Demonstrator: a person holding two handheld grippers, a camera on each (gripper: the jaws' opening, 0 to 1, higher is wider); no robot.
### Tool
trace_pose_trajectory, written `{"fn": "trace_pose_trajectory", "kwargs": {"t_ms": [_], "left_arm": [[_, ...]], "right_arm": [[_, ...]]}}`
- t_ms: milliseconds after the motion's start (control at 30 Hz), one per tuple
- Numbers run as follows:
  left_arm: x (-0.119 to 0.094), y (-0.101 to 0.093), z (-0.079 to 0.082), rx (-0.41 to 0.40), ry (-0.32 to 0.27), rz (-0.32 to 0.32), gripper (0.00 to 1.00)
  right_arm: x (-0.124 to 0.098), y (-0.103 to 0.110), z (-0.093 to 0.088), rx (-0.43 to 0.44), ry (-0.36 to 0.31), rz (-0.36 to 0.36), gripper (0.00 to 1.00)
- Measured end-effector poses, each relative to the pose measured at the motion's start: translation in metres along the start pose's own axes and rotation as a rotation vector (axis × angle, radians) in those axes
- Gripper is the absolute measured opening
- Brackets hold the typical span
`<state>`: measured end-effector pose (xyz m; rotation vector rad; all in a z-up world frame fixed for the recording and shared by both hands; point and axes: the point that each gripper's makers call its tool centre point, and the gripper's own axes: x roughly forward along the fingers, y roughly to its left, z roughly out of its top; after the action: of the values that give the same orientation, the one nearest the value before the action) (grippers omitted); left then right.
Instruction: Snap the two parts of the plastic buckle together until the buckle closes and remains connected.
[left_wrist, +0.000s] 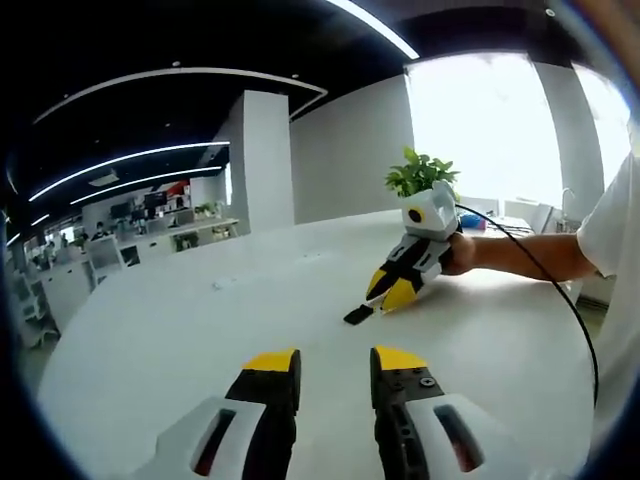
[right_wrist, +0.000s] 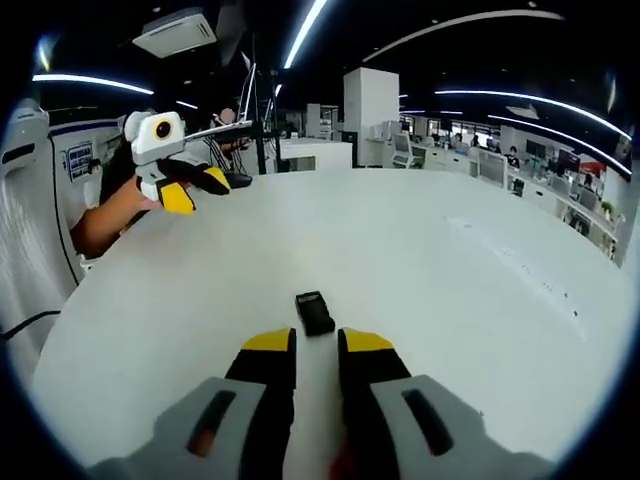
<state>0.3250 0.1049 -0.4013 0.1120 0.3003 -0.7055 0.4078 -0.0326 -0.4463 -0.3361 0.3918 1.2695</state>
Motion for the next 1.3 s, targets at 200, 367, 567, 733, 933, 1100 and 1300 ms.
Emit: {"fn": "trace_pose_trajectory", "kwargs": {"t_ms": [200, 367, 567, 733, 933, 1100, 1300], "left_arm": [[0.0, 0.0, 0.0, -0.007, -0.003, 0.004, 0.28], [0.0, 0.004, -0.001, -0.011, 0.0, 0.029, 0.3], [-0.004, 0.011, -0.001, -0.032, -0.006, 0.08, 0.33], [-0.009, 0.012, -0.006, -0.049, -0.001, 0.122, 0.36], [-0.017, 0.004, -0.008, -0.084, -0.017, 0.137, 0.37], [-0.021, 0.001, -0.01, -0.112, -0.03, 0.155, 0.37], [-0.029, -0.003, -0.01, -0.122, -0.033, 0.19, 0.37]], "right_arm": [[-0.011, 0.002, -0.004, 0.027, -0.005, -0.065, 0.2], [-0.02, 0.004, -0.005, 0.058, -0.01, -0.138, 0.22], [-0.044, -0.002, 0.0, 0.162, -0.049, -0.309, 0.25], [-0.07, 0.006, 0.005, 0.252, -0.109, -0.427, 0.34], [-0.088, 0.022, -0.001, 0.262, -0.104, -0.519, 0.39], [-0.101, 0.034, -0.006, 0.277, -0.111, -0.576, 0.42], [-0.122, 0.052, -0.009, 0.311, -0.145, -0.64, 0.42]]}}
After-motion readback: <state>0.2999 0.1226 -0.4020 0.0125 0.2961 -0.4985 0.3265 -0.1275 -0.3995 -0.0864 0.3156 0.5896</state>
